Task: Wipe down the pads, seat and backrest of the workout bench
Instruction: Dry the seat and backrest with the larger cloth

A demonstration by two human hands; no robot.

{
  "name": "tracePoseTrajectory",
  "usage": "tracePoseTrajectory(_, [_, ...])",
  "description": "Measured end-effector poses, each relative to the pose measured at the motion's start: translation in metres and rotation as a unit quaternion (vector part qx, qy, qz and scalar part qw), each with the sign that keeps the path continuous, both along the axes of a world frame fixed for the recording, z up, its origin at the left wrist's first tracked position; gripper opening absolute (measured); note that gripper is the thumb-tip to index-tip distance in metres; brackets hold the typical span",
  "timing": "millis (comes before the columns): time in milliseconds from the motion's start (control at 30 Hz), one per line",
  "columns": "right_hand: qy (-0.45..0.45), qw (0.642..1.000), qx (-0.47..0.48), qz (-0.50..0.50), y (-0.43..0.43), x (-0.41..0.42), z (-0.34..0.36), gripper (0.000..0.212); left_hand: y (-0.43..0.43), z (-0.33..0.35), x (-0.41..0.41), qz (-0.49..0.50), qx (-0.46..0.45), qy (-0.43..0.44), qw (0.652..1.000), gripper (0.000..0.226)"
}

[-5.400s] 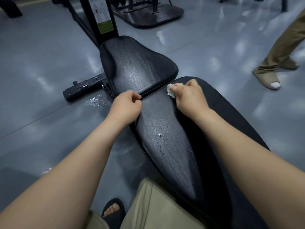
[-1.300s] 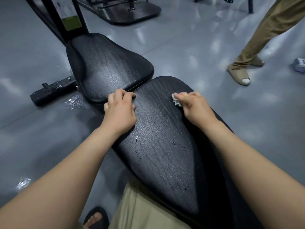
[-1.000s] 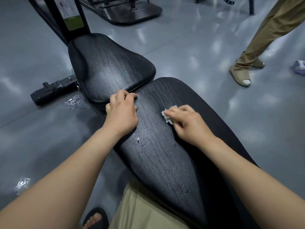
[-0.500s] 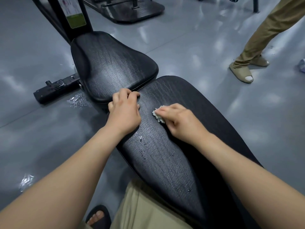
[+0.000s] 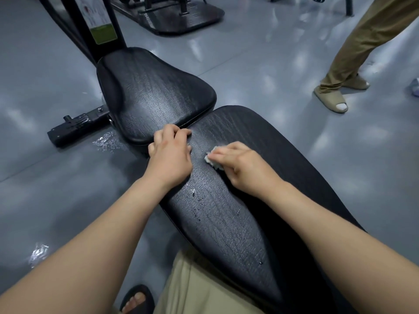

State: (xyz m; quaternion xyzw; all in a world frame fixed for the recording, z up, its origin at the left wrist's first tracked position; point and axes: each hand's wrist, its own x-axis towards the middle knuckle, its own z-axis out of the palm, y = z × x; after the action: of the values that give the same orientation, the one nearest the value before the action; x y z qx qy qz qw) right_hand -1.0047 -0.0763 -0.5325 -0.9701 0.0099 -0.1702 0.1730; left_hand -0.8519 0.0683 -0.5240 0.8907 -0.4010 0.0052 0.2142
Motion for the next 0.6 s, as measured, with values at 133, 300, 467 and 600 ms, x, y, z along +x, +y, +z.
tracePoseTrajectory(133, [-0.054, 0.988, 0.014, -0.144, -0.044, 0.018, 0.002, 0.033, 0.001, 0.000, 0.000, -0.001, -0.004, 0.001, 1.000, 0.041])
tracePoseTrajectory(300, [-0.006, 0.978, 0.009, -0.206, -0.058, -0.001, -0.002, 0.036, 0.001, -0.001, 0.000, 0.001, 0.000, -0.007, 1.000, 0.040])
tracePoseTrajectory(467, [-0.029, 0.962, 0.015, -0.270, -0.050, -0.053, -0.021, 0.034, -0.001, -0.002, -0.001, 0.002, -0.003, -0.005, 1.000, 0.040])
tracePoseTrajectory(600, [-0.029, 0.963, 0.019, -0.269, -0.053, -0.027, -0.018, 0.036, -0.001, -0.002, -0.001, 0.004, -0.004, -0.008, 1.000, 0.040])
